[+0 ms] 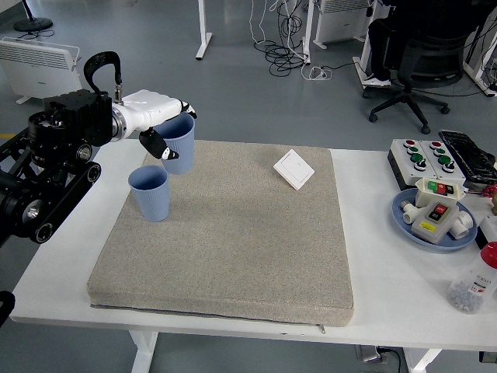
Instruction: Push cup pick cup insert cup
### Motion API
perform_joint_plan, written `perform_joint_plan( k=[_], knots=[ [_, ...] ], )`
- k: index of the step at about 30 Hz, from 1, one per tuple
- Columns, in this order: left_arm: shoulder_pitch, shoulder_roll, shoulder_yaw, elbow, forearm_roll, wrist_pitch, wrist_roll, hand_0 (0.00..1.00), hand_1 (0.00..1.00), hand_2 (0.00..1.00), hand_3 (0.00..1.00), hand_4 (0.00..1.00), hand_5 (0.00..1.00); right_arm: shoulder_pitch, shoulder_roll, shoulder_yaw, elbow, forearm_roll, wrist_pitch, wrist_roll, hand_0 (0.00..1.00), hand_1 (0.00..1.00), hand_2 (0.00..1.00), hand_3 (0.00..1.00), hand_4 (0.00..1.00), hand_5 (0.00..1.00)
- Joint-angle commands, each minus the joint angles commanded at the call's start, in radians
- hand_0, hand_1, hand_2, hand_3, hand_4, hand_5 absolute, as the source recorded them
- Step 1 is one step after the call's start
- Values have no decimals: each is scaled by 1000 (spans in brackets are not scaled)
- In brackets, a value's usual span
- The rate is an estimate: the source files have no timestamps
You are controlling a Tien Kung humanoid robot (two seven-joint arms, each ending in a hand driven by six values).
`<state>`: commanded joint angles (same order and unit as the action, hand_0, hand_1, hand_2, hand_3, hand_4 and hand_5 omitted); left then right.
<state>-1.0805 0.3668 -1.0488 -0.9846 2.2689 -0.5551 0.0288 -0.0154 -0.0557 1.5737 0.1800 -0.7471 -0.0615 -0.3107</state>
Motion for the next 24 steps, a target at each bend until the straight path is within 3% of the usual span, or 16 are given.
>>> perform_joint_plan(
  k=[8, 14, 24],
  knots=[
    [-6, 22, -53, 60, 0, -11, 8, 453, 461, 440, 445, 480, 2, 1, -1, 9, 0, -10, -3, 0, 723, 665, 747, 639, 232, 414],
    [-8, 16, -62, 118, 0, -6, 2, 465, 478, 455, 463, 482, 2, 1, -1, 10, 0, -13, -3, 0, 724, 665, 746, 638, 232, 415],
    [2, 7, -45, 130, 0, -5, -4, 463, 479, 457, 465, 493, 2, 1, 0, 10, 0, -14, -4, 0, 724, 665, 745, 637, 231, 414]
  ],
)
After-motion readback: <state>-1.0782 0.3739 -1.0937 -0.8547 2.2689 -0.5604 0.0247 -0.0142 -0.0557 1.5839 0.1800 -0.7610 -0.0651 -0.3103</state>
